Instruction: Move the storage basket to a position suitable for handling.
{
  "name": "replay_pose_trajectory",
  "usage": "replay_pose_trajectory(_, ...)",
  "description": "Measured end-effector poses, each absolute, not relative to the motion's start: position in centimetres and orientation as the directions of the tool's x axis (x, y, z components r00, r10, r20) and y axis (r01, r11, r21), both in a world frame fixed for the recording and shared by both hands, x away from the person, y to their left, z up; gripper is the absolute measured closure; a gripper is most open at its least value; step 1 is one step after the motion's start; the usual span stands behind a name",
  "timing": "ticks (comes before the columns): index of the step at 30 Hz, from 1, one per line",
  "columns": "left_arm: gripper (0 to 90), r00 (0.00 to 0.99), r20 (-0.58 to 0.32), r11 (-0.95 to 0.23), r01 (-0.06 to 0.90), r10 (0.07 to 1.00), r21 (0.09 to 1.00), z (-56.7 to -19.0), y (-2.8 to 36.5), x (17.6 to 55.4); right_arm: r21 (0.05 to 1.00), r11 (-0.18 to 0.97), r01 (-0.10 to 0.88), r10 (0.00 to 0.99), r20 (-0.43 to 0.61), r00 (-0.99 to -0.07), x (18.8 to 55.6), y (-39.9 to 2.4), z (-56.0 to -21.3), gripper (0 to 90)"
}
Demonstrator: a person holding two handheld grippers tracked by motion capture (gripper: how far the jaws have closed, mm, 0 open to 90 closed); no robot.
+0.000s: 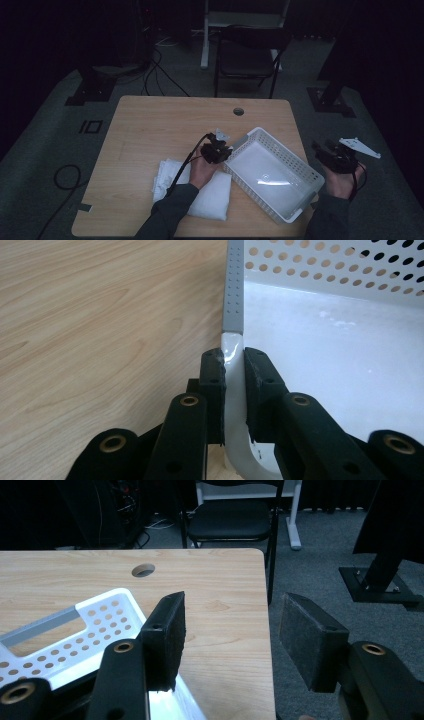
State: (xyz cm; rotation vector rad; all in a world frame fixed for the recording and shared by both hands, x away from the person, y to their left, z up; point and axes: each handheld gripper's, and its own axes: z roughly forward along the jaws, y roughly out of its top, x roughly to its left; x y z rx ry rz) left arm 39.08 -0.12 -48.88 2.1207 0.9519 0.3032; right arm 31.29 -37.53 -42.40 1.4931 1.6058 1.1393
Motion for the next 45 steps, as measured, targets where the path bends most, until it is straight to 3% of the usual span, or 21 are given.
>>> replay_pose_trajectory(14,79.8,0.535,-0.149,-0.288,0.645,0.832,0.708,-48.5,2.4,41.3,0.912,-0.03,0.408,0.986,0.093,-0.135,31.3,-37.4,-42.3,44.5)
replay_pose_trajectory(23,80.0,0.405,-0.207,-0.159,0.703,0.891,0.693,-48.5,7.0,43.7,0.911,-0.017,0.413,0.984,0.088,-0.153,31.7,-36.3,-42.4,44.3)
replay_pose_trajectory(32,80.0,0.259,-0.229,-0.036,0.732,0.938,0.681,-48.4,10.8,45.2,0.884,0.029,0.467,0.971,0.087,-0.224,33.5,-32.0,-43.6,45.8)
replay_pose_trajectory(36,80.0,0.211,-0.227,-0.002,0.736,0.951,0.677,-48.3,12.0,45.4,0.838,0.106,0.535,0.948,0.077,-0.309,35.9,-27.2,-45.9,48.0)
replay_pose_trajectory(45,79.7,0.19,-0.199,-0.003,0.731,0.961,0.682,-48.3,14.1,45.1,0.777,0.198,0.597,0.93,0.043,-0.365,38.2,-22.0,-47.9,51.8)
